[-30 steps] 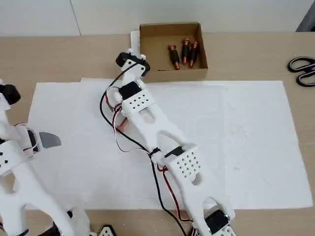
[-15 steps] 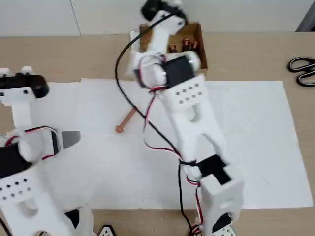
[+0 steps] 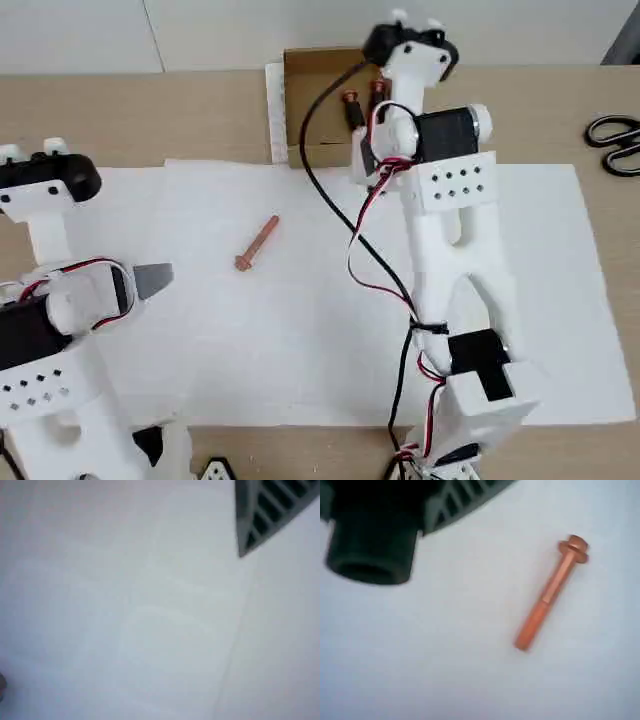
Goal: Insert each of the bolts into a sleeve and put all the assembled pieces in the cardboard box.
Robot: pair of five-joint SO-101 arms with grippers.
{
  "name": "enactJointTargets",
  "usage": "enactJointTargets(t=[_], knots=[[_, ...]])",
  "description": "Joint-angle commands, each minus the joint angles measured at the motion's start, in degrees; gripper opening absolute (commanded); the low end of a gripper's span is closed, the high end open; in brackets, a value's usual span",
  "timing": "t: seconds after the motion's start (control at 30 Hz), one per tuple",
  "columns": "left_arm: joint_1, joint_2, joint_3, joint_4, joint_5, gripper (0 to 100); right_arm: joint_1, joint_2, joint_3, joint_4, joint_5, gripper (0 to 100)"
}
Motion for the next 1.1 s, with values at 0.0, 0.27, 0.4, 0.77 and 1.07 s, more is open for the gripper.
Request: enactJointTargets(t=[0.0,0.27,0.4,0.77,1.07], knots=[[0.3,-1.0,-0.1,0.7,1.2,33,1.9,-3.0,5.3,-0.1,7.1,0.3],[0.2,-1.0,0.0,1.0,-1.8,33,3.1,-2.9,8.9,-0.4,18.9,0.4],[0.2,-1.0,0.0,1.0,-6.1,33,3.5,-2.0,11.3,-0.4,20.0,0.4],[0.1,-1.0,0.0,1.0,-7.5,33,6.9,-2.9,13.5,-3.6,22.9,0.4],[-6.2,-1.0,1.8,1.0,-6.1,33,4.6,-0.2,22.9,-16.9,20.9,0.5]])
